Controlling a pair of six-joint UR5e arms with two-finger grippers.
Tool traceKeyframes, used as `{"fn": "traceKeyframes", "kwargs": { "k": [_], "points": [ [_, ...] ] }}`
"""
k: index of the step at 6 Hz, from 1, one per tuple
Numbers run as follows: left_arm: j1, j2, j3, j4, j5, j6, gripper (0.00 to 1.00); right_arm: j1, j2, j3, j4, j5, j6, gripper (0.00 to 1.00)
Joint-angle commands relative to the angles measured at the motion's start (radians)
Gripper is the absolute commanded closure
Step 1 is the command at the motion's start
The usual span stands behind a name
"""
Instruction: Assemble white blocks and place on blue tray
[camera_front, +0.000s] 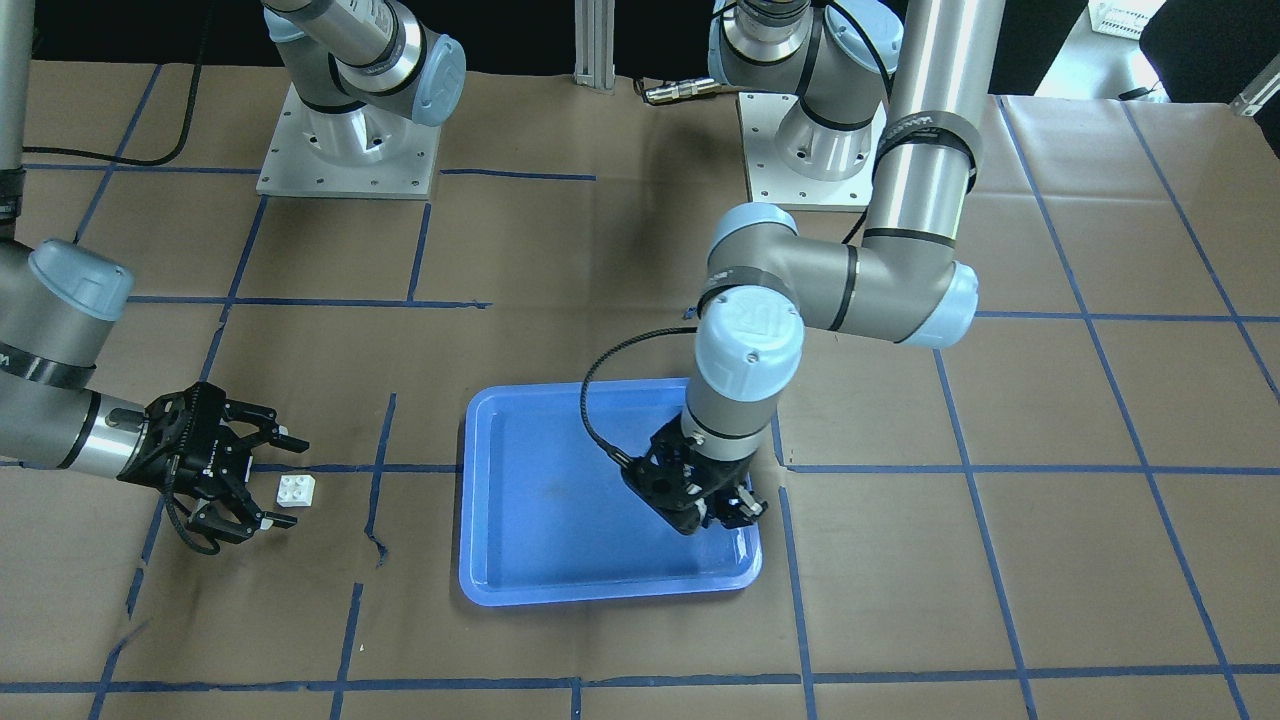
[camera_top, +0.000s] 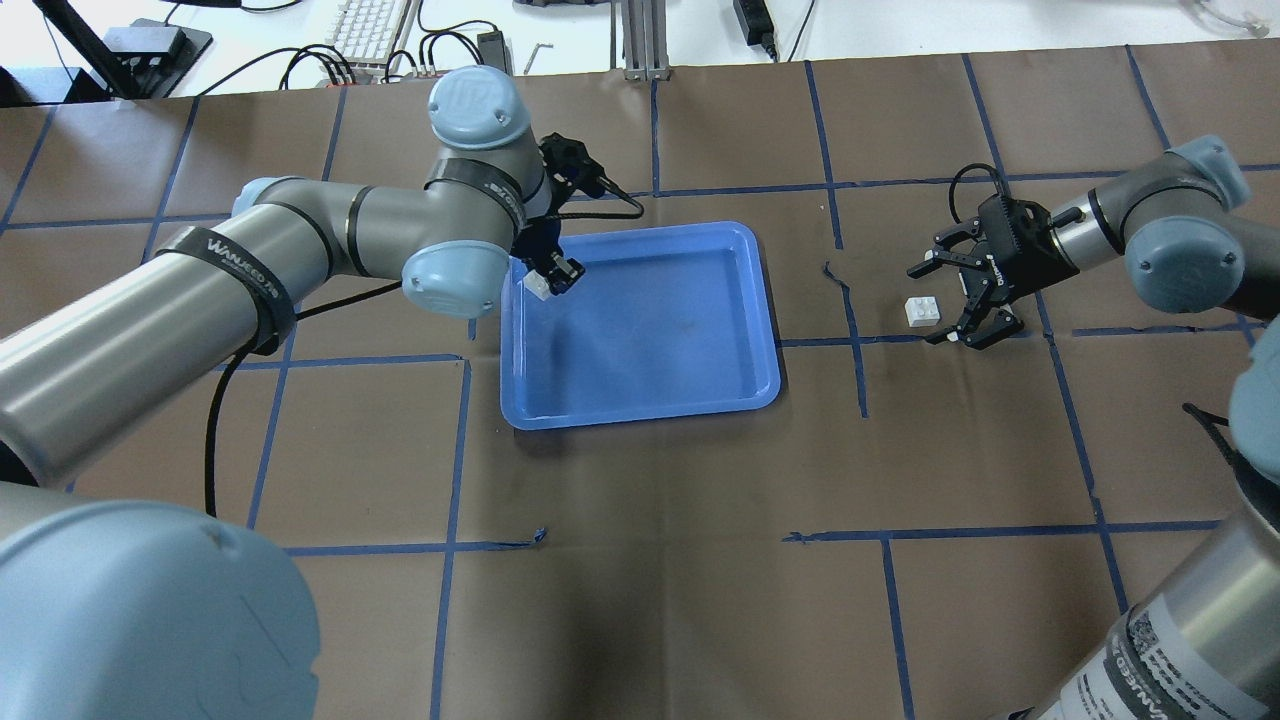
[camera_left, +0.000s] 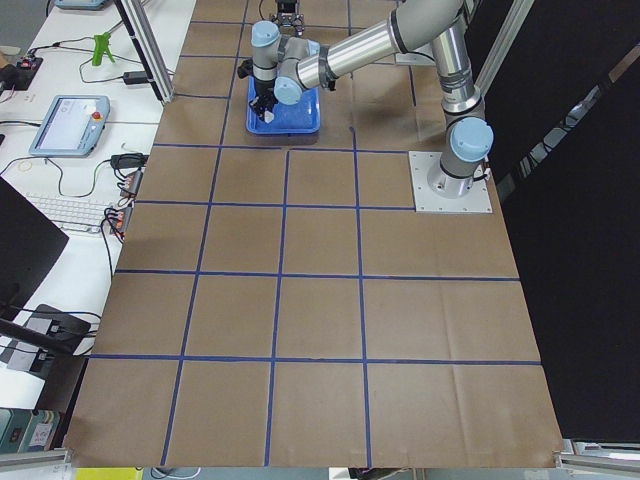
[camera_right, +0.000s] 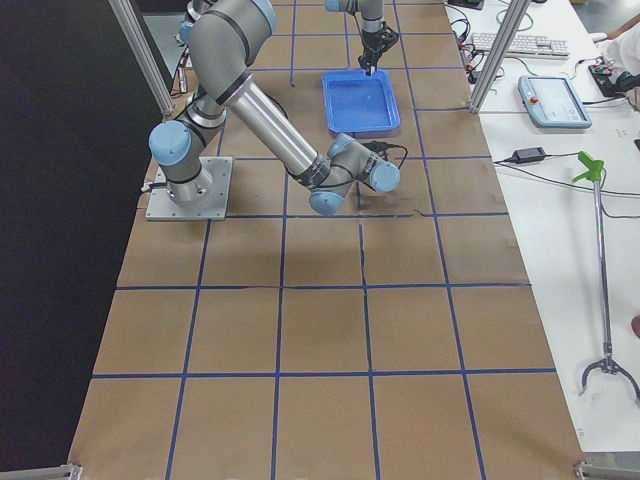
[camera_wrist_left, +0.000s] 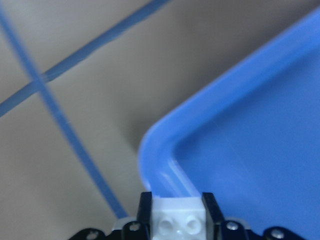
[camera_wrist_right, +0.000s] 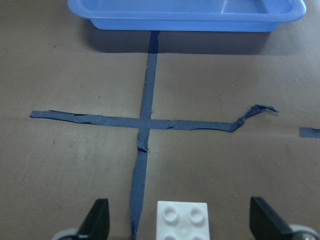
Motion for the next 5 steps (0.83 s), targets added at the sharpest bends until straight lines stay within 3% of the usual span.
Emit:
{"fn": "traceKeyframes", "kwargs": {
  "k": [1,2,4,5],
  "points": [
    [-0.095,0.002,-0.005,0.009,0.002,0.217,0.97,0.000,0.001,0.006,-0.001,-0.004,0.006,0.18],
    [-0.106,-0.021,-0.005,0.019,-0.001,0.318,0.97,-0.009,0.001,0.006,-0.001,-0.004,0.007,0.29],
    [-0.113,-0.032,-0.014,0.026,-0.001,0.408,0.97,-0.023,0.002,0.000,-0.001,-0.004,0.007,0.29],
    [-0.113,-0.046,-0.011,0.027,-0.002,0.405,0.97,-0.023,0.002,0.000,-0.001,-0.004,0.007,0.42]
  ]
}}
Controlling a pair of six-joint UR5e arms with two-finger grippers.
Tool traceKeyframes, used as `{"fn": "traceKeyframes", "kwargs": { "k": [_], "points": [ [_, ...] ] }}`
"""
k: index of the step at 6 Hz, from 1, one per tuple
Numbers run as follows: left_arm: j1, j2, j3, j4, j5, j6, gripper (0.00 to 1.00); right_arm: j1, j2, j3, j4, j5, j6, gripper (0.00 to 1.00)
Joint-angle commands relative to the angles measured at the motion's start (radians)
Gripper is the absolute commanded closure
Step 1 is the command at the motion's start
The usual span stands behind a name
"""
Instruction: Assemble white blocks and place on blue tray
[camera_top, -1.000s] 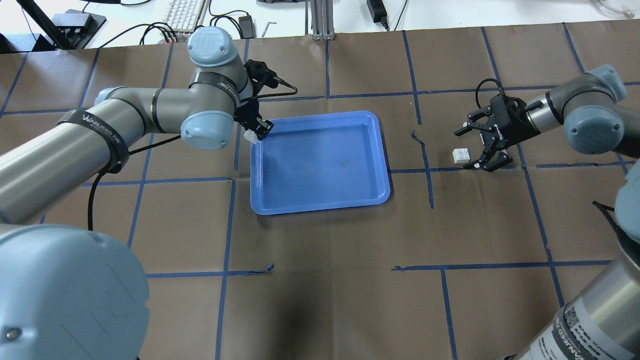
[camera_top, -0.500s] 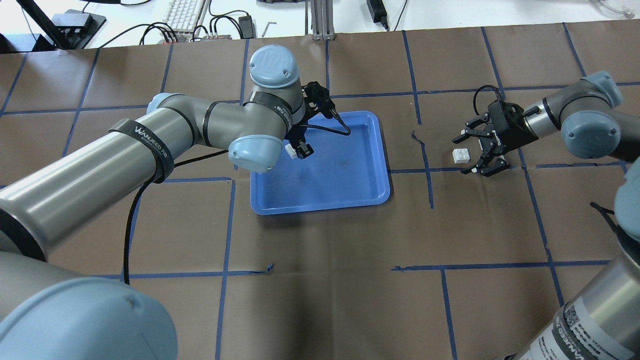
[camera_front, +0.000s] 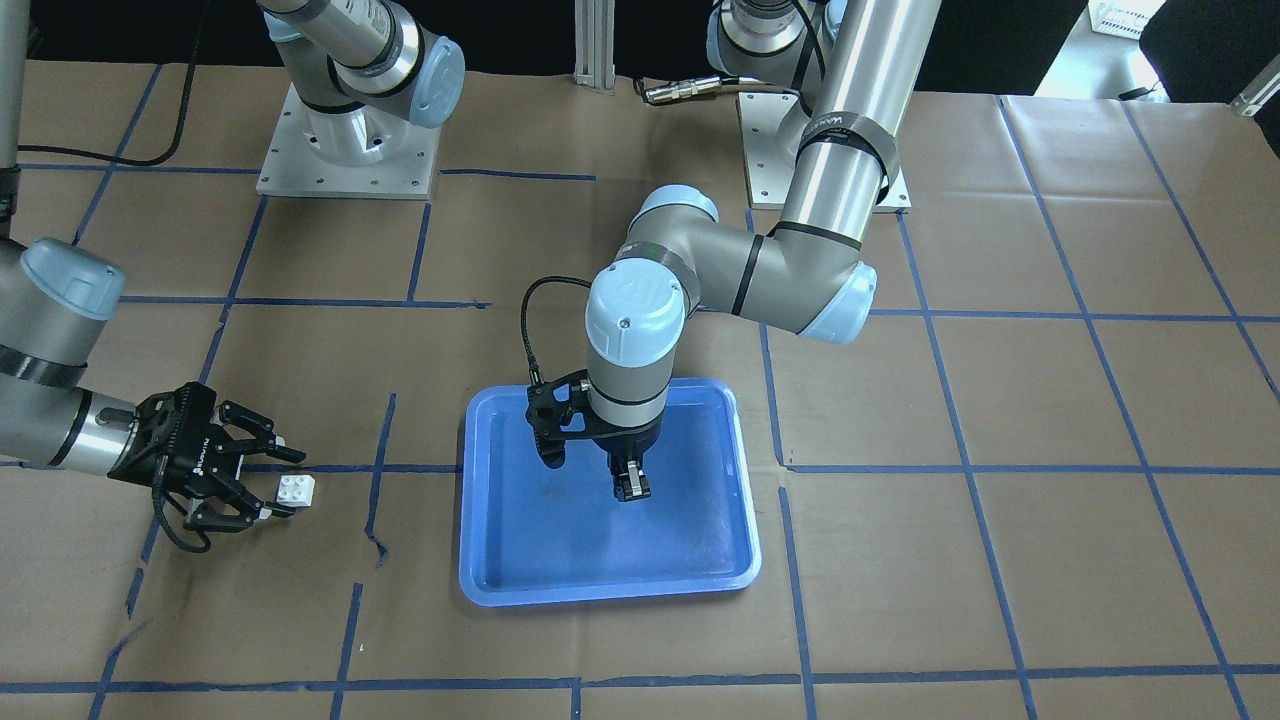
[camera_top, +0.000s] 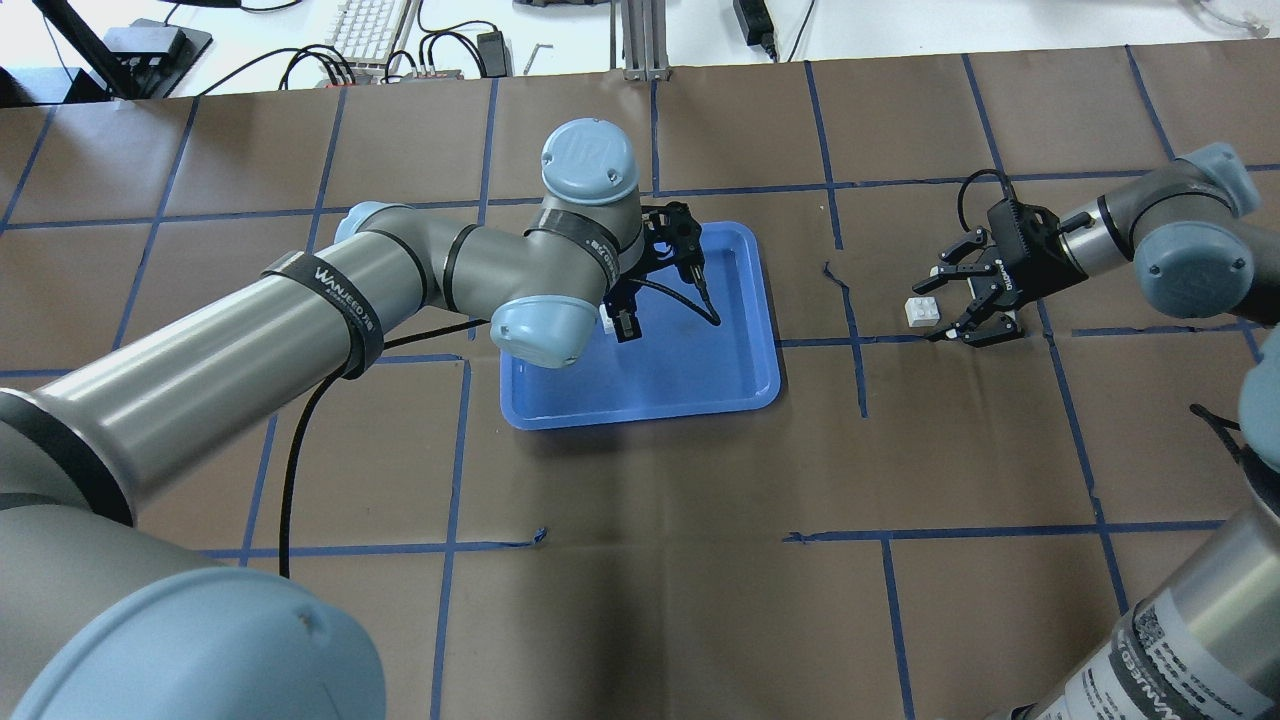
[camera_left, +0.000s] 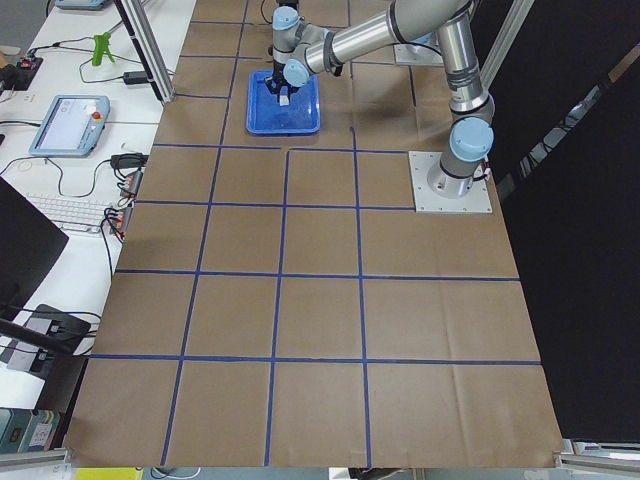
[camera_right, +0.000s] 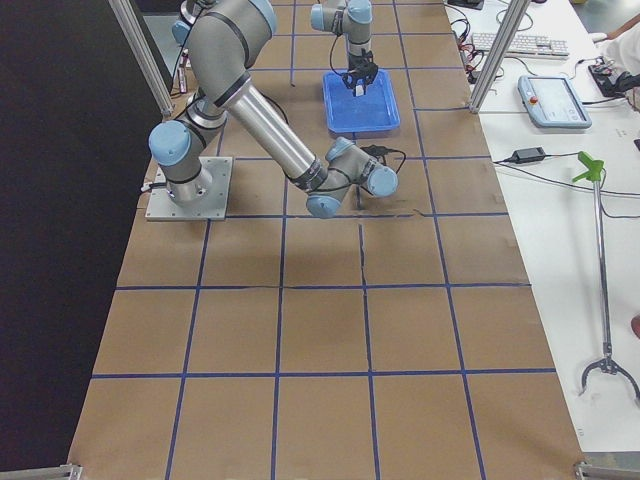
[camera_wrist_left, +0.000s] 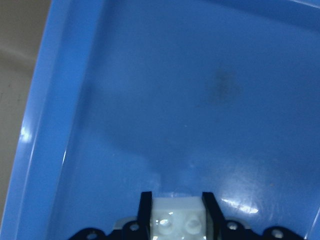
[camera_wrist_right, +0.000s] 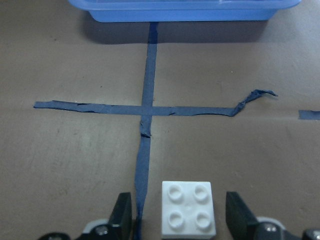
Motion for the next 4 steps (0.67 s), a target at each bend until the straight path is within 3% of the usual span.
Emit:
{"fn": "traceKeyframes", "kwargs": {
  "k": [1,2,4],
  "points": [
    [-0.009,-0.025,0.001,0.001,-0.003,0.006,0.96,-0.001,0.000,-0.001,-0.002,-0.002,-0.001,0.57],
    [-0.019,-0.025,0.000,0.000,-0.006,0.012,0.96,-0.001,0.000,-0.002,-0.002,-0.002,-0.005,0.72],
    [-0.021,-0.025,-0.005,0.000,-0.003,0.078,0.96,-0.001,-0.010,-0.022,-0.006,0.003,0.000,0.81]
  ]
}}
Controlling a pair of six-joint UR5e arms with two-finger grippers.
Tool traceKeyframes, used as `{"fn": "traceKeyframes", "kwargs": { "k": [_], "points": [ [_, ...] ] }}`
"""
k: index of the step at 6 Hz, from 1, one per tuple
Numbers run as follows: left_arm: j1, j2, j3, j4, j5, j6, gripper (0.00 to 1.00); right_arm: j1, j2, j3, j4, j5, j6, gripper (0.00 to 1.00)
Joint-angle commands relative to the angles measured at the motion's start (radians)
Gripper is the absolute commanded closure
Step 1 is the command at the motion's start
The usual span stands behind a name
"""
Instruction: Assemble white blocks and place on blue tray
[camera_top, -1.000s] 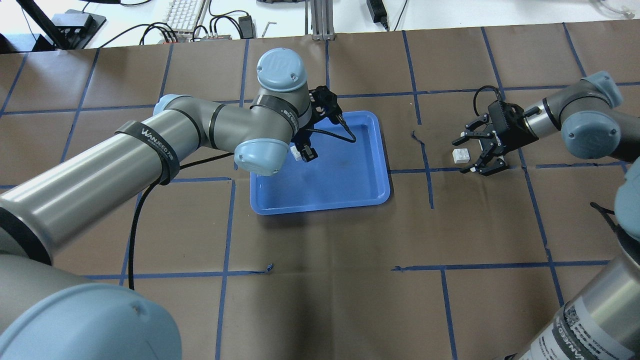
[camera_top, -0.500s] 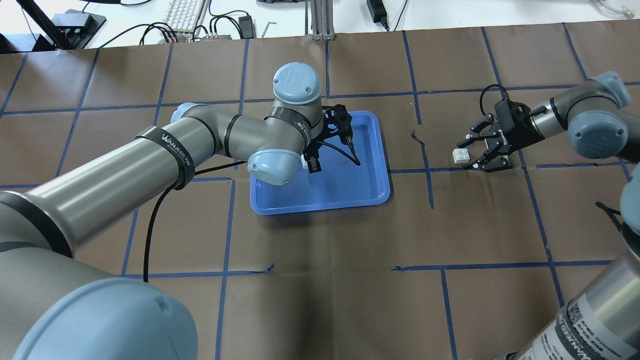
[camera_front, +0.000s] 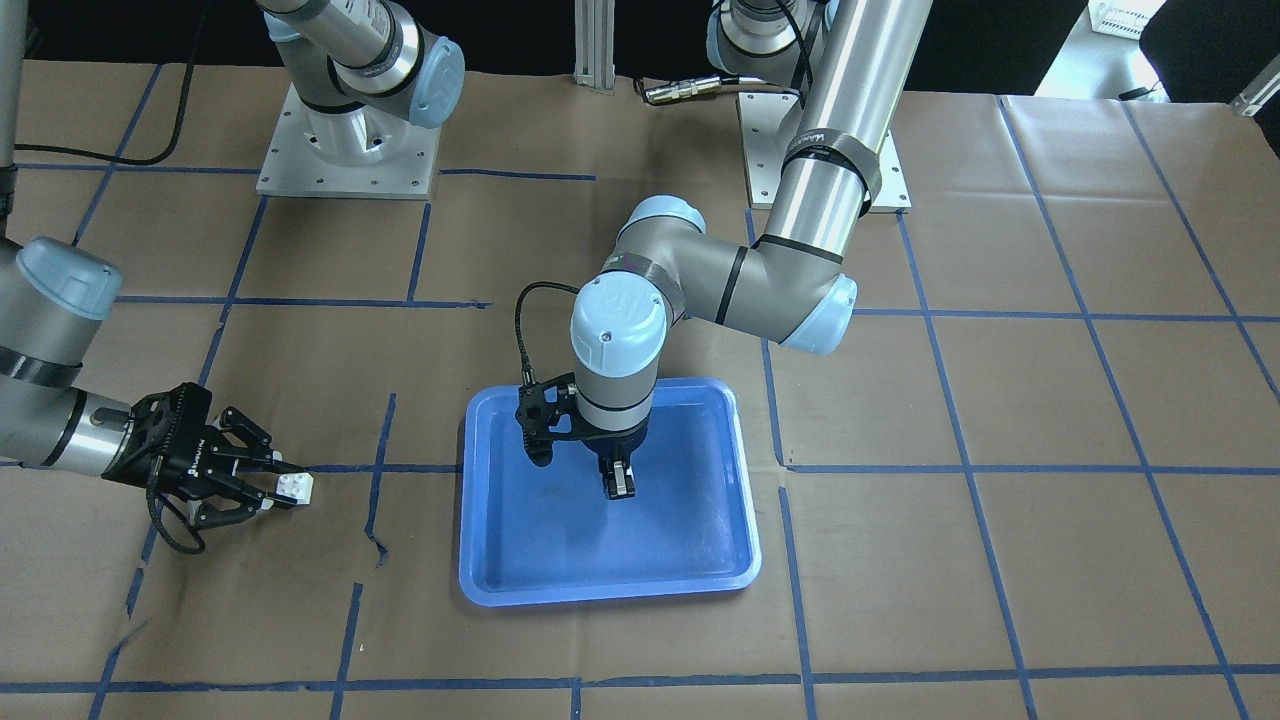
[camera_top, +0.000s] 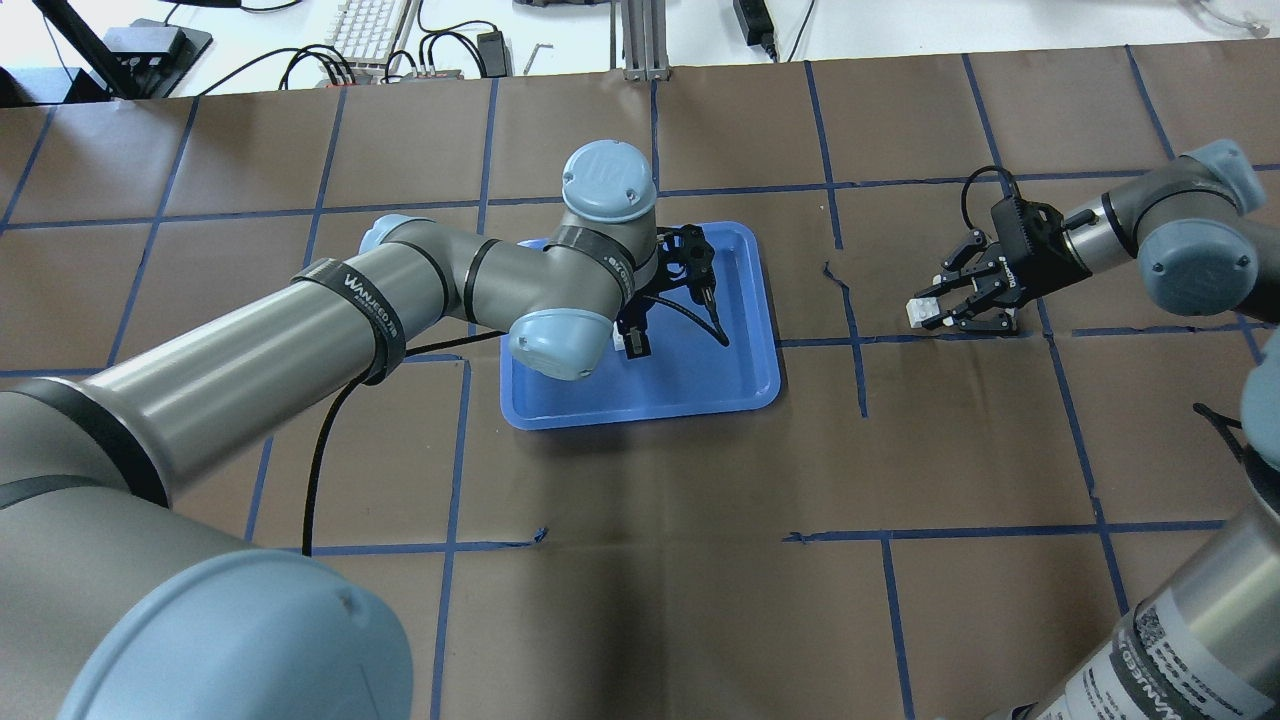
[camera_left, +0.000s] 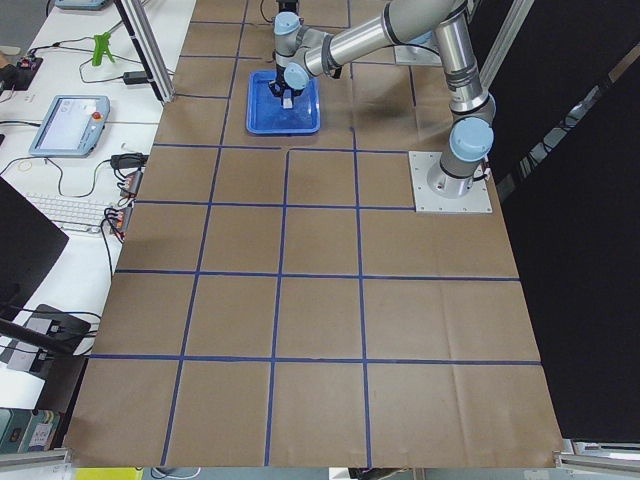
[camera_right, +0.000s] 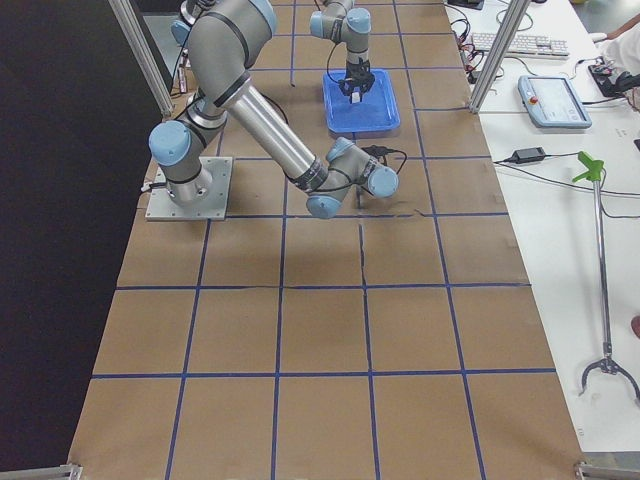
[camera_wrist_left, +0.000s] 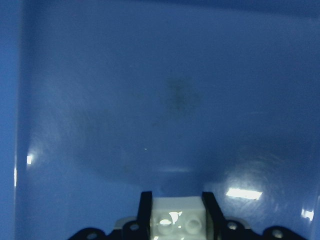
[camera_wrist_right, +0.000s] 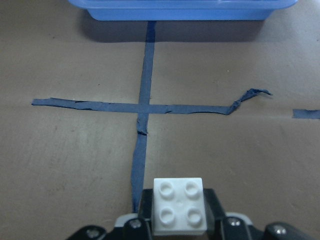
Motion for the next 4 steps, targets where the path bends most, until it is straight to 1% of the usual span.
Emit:
{"fn": "traceKeyframes", "kwargs": {
  "k": [1,2,3,4],
  "points": [
    [-0.001,0.001,-0.001,0.000,0.001,0.061,0.96,0.000,-0.018,-0.066,0.014,0.000,0.008,0.82],
    [-0.001,-0.002,-0.003,0.000,0.001,0.055,0.82,0.001,-0.052,-0.088,0.043,0.009,0.018,0.83],
    [-0.001,-0.005,-0.019,0.003,0.000,0.052,0.71,0.011,-0.088,-0.085,0.066,0.014,0.041,0.83],
    [-0.001,-0.022,-0.024,0.017,-0.002,0.037,0.09,0.014,-0.093,-0.075,0.073,0.015,0.040,0.83]
  ]
}}
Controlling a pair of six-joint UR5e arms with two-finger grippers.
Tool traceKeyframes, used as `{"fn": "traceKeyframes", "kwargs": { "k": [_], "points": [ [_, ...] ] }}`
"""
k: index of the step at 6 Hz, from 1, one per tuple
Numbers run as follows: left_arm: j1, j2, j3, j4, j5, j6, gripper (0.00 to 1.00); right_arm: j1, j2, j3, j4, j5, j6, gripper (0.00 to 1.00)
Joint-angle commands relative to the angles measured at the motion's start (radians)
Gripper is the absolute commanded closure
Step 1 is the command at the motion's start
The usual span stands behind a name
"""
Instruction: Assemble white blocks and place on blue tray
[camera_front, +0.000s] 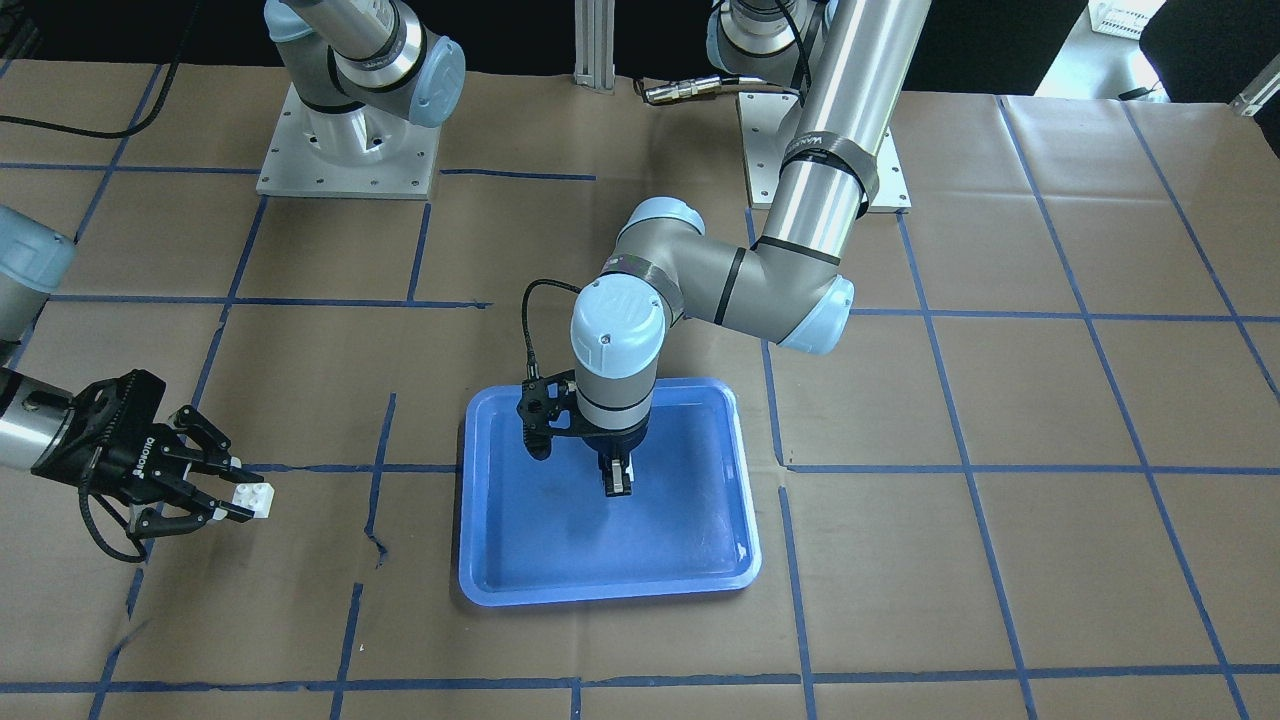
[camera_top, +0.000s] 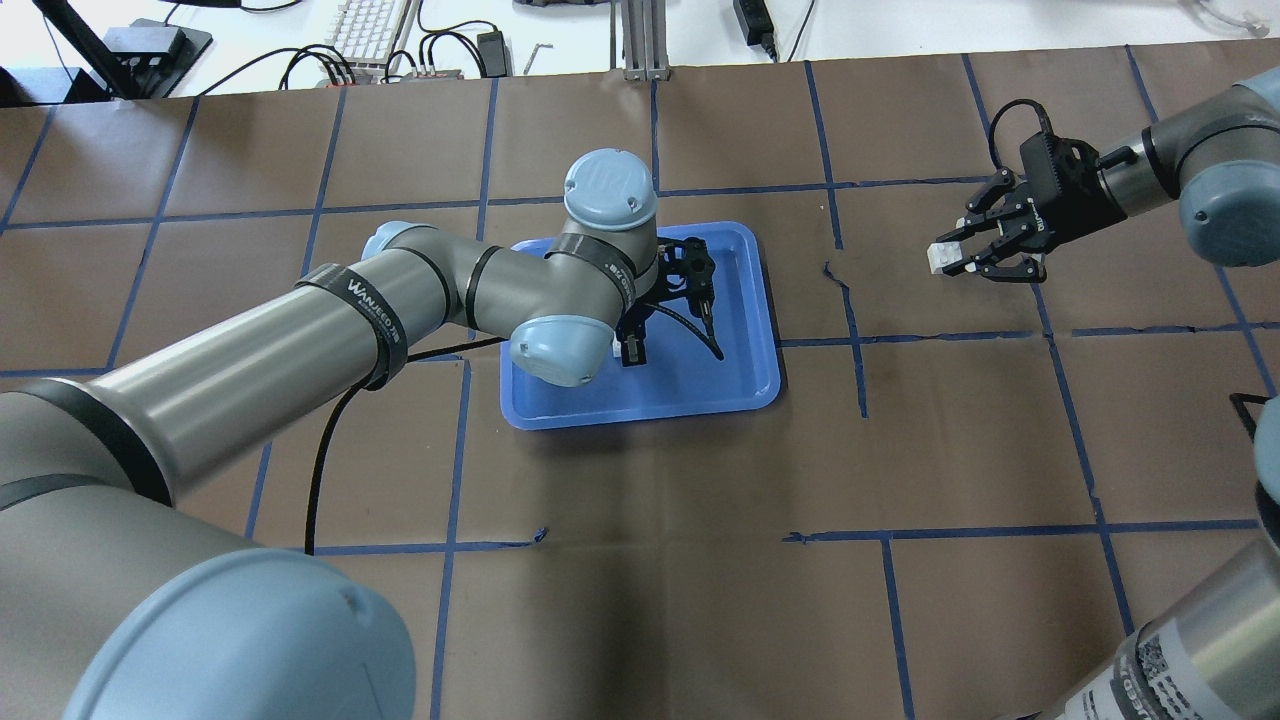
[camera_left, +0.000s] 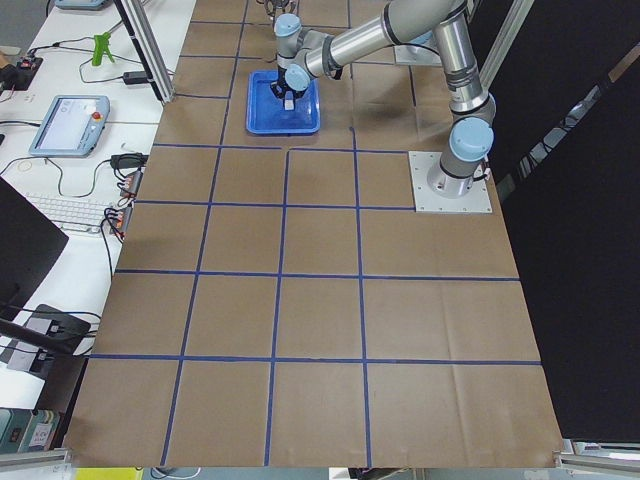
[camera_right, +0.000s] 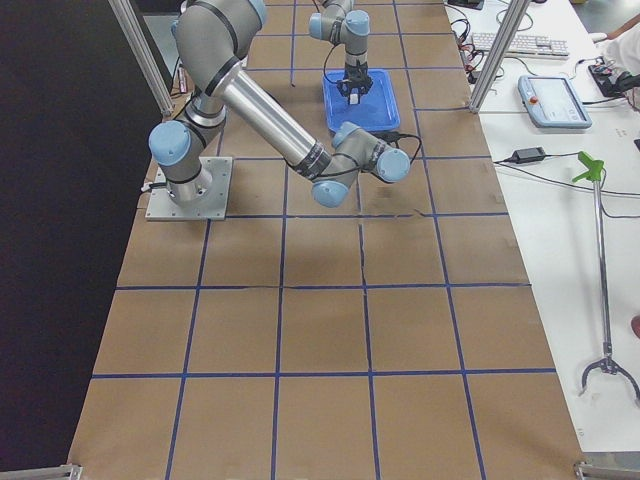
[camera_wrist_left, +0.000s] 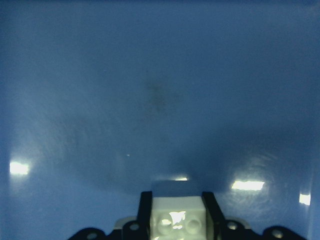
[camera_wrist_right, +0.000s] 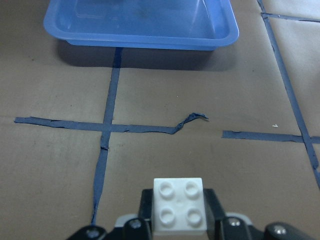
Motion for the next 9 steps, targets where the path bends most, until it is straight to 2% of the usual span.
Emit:
{"fn": "traceKeyframes", "kwargs": {
  "k": [1,3,4,6,7,8,9],
  "points": [
    [0.000,-0.017,0.001,0.010,0.006,-0.043,0.08,0.009,-0.016,0.034,0.011,0.006,0.004,0.83],
    [-0.002,0.031,0.015,-0.007,0.003,-0.045,0.08,0.011,-0.016,0.039,0.010,0.033,0.005,0.83],
    [0.003,0.110,0.020,-0.092,0.002,-0.047,0.08,0.014,-0.017,0.039,0.011,0.033,0.007,0.82],
    [0.006,0.298,0.064,-0.356,0.000,-0.053,0.08,0.053,-0.025,0.039,0.010,0.035,0.031,0.82],
    [0.015,0.396,0.098,-0.491,0.001,-0.112,0.08,0.095,-0.051,0.041,0.008,0.036,0.081,0.82],
    [0.046,0.493,0.096,-0.559,0.011,-0.270,0.07,0.140,-0.057,0.041,-0.002,0.044,0.141,0.82],
    [0.101,0.538,0.095,-0.570,0.014,-0.460,0.04,0.197,-0.057,0.041,-0.021,0.100,0.192,0.82]
  ]
}}
